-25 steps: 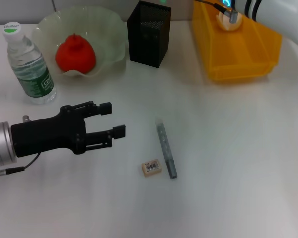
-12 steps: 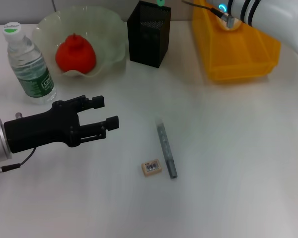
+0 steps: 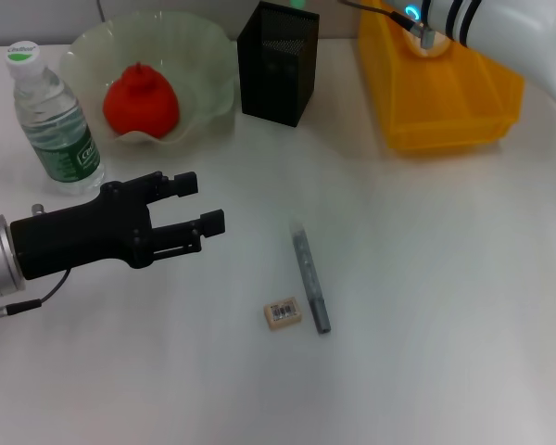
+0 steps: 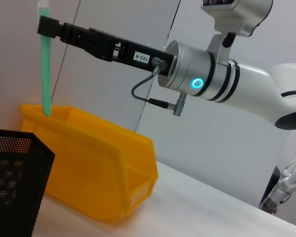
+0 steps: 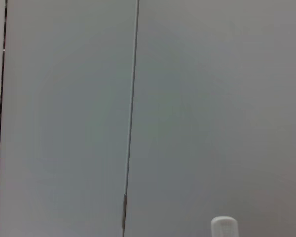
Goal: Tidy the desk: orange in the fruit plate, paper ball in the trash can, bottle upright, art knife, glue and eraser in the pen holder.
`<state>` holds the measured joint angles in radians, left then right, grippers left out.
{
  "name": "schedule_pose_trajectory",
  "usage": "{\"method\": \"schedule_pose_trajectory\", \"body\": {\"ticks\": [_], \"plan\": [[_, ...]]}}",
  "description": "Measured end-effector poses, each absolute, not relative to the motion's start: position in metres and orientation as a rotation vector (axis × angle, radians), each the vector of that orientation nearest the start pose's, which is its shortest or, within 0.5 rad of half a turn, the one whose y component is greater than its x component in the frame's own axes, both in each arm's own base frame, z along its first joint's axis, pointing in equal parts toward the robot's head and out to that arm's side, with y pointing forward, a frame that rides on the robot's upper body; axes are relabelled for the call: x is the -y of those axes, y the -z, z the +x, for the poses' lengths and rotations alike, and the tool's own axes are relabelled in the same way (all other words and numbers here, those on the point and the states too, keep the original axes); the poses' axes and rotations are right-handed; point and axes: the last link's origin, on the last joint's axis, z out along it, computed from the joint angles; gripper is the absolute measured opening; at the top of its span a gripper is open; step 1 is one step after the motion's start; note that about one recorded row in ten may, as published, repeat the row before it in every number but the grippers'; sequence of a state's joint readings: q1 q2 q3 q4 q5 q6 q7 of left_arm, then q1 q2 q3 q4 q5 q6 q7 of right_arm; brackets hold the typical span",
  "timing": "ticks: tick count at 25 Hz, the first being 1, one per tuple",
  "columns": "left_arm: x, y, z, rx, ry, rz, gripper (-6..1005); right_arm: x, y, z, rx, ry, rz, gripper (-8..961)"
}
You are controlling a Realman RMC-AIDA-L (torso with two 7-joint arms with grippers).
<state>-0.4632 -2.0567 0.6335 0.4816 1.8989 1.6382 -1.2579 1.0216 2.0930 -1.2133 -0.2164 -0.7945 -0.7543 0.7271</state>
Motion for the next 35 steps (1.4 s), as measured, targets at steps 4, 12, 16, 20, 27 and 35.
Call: {"method": "schedule_pose_trajectory", "body": {"ticks": [4,12,16,20,27,35], "plan": [[-0.299,0.006,-0.28,0.7,0.944,-2.647,791,-0.477,0.05,0.113,-0.306,-0.782,-2.19,193],[-0.302,0.006,-0.276,0.684,0.948,-2.654,791,-0.476,0.05,0.113,-0.304,-0.782,-2.192,288],[-0.303,0.006,-0.275,0.679,0.95,-2.657,791,-0.476,0.05,0.113,-0.304,-0.782,-2.192,459],[-0.303,0.006,-0.274,0.676,0.954,-2.66,791,-0.476,0.05,0.114,-0.311,-0.783,-2.189,589],[-0.303,0.006,-0.273,0.675,0.955,-2.662,791,-0.47,0.038,0.114,-0.388,-0.948,-2.161,621],[-0.301,0.006,-0.272,0.654,0.961,-2.678,791,-0.42,-0.006,0.118,-0.479,-1.18,-2.416,621]]}}
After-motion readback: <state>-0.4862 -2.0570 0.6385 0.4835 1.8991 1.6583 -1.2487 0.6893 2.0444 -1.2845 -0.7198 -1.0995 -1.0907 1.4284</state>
